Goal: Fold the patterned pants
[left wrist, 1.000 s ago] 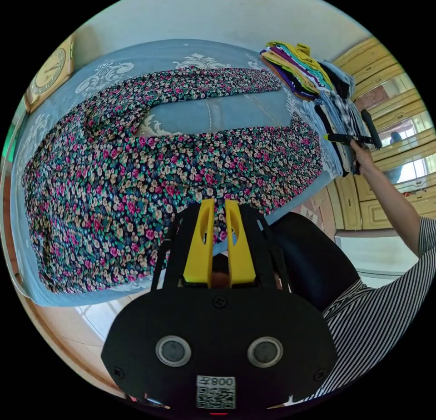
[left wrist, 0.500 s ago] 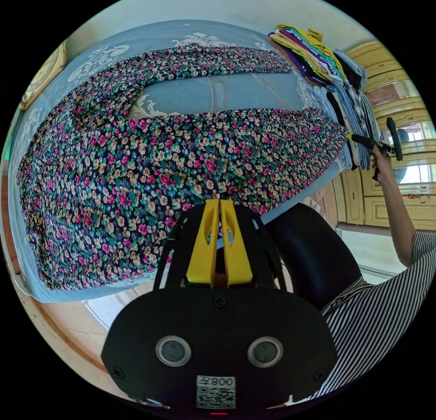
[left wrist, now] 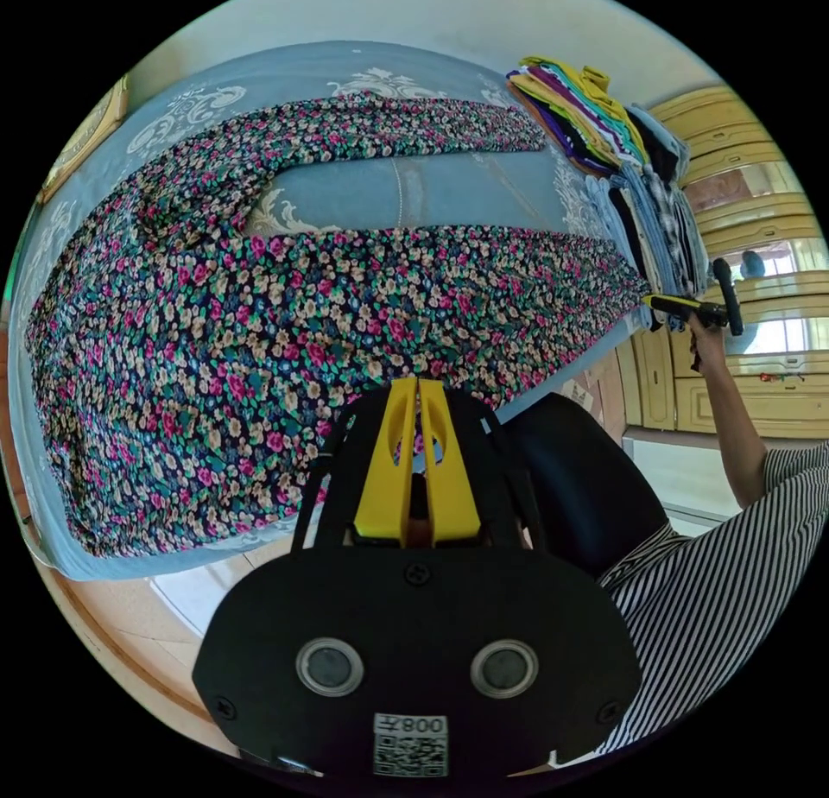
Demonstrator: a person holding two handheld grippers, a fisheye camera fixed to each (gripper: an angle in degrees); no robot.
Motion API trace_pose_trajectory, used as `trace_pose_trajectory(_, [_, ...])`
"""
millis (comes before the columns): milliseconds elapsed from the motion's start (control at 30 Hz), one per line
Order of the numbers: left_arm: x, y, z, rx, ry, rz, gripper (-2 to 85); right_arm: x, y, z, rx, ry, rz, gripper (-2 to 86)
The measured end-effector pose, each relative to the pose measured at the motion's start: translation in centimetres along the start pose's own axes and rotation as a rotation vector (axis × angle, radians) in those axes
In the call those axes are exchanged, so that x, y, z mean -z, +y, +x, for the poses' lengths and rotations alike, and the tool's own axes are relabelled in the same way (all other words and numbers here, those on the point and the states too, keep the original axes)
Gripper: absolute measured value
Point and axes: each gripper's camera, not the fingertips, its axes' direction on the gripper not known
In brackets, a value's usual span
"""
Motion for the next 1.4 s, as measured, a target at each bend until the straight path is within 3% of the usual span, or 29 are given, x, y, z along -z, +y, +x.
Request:
trace_pose_trajectory(300, [3.0, -7.6, -0.7, -0.049, -0.149, 0.164, 2.9, 5.4, 1.5, 2.3, 0.007, -0.069, 0.157, 5.7])
trace_pose_trajectory(467, [1.6, -13.8, 0.0, -0.127, -0.255, 0.132, 3.5, 7.0, -5.2, 2.2, 0.065, -0.172, 0.308, 5.5])
trace_pose_trajectory(667, [-0.8, -18.2, 0.7, -0.195, -0.383, 0.053, 2.7, 6.2, -15.4, 3.4, 0.026, -0.240, 0.341, 5.8])
trace_pose_trajectory(933, [1.3, -19.6, -1.0, -0.138, -0.242, 0.129, 0.3, 3.7, -22.0, 6.6, -0.079, -0.410, 0.270, 5.3])
trace_pose_trajectory(1133, [6.4, -21.1, -4.1, -0.006, -0.151, 0.289, 0.3, 8.0, -24.0, 7.8, -0.025, -0.504, 0.352, 1.0])
trace_pose_trajectory(1267, [8.5, -22.3, -5.9, 0.052, -0.143, 0.331, 0.8, 12.2, -27.0, 7.2, 0.073, -0.495, 0.322, 0.5])
trace_pose_trajectory(1400, [7.6, -22.4, -5.0, -0.033, -0.066, 0.267, 2.4, 12.7, -28.3, 6.1, 0.111, -0.391, 0.255, 0.2])
